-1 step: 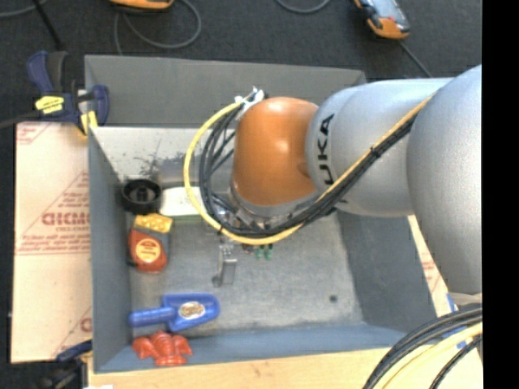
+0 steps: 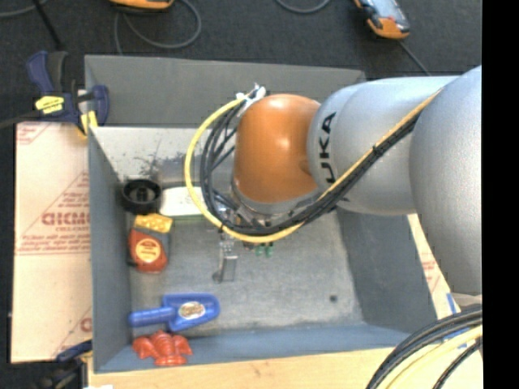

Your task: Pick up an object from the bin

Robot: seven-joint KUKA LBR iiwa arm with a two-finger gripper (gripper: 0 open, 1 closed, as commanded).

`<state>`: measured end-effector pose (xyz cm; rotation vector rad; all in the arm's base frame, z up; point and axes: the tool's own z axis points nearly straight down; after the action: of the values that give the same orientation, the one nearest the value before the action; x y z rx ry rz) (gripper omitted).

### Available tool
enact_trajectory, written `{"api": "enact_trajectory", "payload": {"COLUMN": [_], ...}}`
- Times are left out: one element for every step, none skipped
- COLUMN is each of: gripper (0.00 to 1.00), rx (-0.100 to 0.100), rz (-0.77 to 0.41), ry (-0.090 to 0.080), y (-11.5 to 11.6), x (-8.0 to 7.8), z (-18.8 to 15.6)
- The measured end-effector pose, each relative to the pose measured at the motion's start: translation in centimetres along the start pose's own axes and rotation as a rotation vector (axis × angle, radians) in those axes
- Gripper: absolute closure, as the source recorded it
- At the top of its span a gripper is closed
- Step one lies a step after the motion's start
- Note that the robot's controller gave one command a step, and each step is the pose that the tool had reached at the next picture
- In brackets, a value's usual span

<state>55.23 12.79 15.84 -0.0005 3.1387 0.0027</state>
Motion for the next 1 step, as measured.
{"api": "enact_trajectory", "payload": {"gripper": [0.00], "rx": [0.001], "rz": [-0.156], "ry": [-0.007], "y": [4.54], "x": [2.77], "z": [4.99]}}
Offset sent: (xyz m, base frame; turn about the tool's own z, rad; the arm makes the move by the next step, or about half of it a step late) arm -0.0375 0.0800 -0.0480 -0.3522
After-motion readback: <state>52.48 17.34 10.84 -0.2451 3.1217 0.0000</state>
